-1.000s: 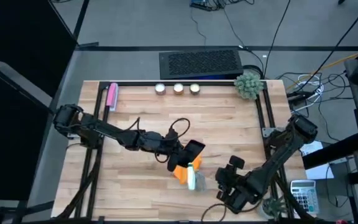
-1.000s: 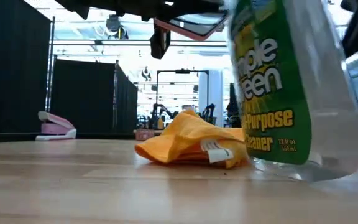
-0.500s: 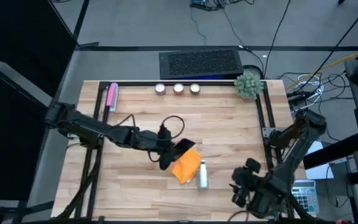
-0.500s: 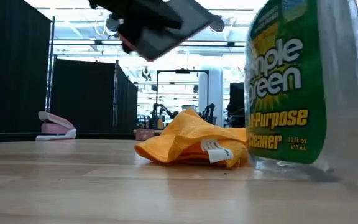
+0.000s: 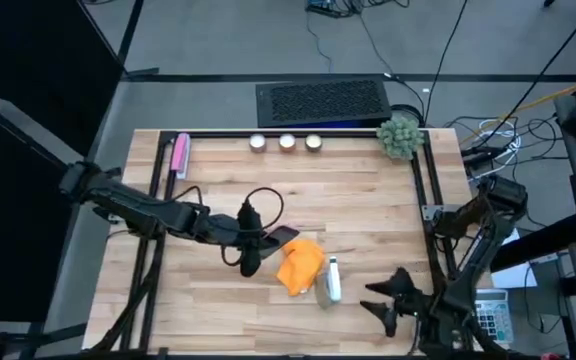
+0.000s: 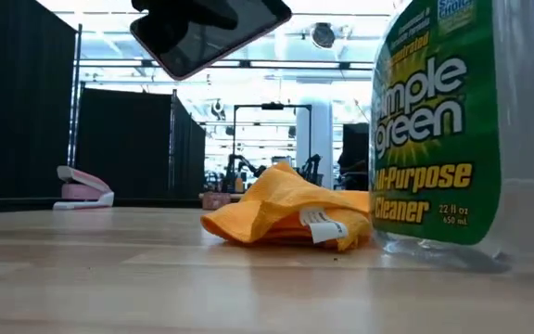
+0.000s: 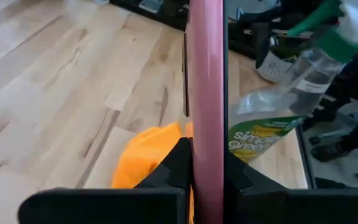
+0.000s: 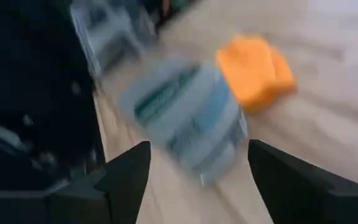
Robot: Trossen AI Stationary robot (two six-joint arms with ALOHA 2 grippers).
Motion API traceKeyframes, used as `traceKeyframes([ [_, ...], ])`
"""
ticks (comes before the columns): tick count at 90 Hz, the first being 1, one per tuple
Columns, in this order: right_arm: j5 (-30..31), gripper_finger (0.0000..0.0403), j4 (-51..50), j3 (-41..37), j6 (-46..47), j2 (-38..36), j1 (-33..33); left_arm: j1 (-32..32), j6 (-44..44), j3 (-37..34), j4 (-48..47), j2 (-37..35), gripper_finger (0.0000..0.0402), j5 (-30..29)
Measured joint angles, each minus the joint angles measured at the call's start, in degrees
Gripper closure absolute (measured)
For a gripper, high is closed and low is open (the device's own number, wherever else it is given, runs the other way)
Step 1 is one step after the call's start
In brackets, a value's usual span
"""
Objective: Apply microfiber cloth
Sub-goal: Spray the front side of the pink cellphone using the spray bottle
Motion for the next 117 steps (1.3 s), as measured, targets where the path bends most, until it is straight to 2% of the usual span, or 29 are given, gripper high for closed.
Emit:
traceKeyframes([
  [18, 3.71, 0.0153, 0.43, -0.89, -5.11, -1.94, -2.24, 0.00, 0.00, 0.00, 0.07, 0.00, 0.0389, 0.00],
  [33, 1.53, 0.0155, 0.45, -0.89, -6.05, -2.10, -3.43, 0.00, 0.03, 0.00, 0.46, 0.00, 0.0389, 0.00],
  [46, -5.11, 0.0154, 0.67, -0.89, -7.32, -2.10, -5.85, 0.00, 0.46, 0.00, 0.46, 0.00, 0.0389, 0.00],
  [55, -9.77, 0.0135, 0.96, -0.89, -7.39, -2.10, -7.92, 0.00, 0.48, 0.00, 0.50, 0.00, 0.0389, 0.07],
  [80, -21.83, 0.0013, 7.53, -0.84, -14.84, -2.11, -11.55, 0.00, 1.62, -0.02, 0.46, 0.00, 0.0389, 0.59],
  [91, -24.07, 0.0023, 10.12, -0.33, -21.76, -4.31, -11.57, 0.00, 1.62, -0.02, 0.48, 0.00, 0.0389, 0.63],
  [104, -23.82, 0.0044, 10.26, 1.43, -26.07, -8.24, -9.84, 0.00, 1.62, -0.02, 0.48, 0.00, 0.0389, 0.63],
  [117, -17.03, 0.0048, 10.33, 1.93, -32.58, -9.56, -9.09, 0.00, 1.78, -0.02, 0.50, 0.01, 0.0389, 0.66],
])
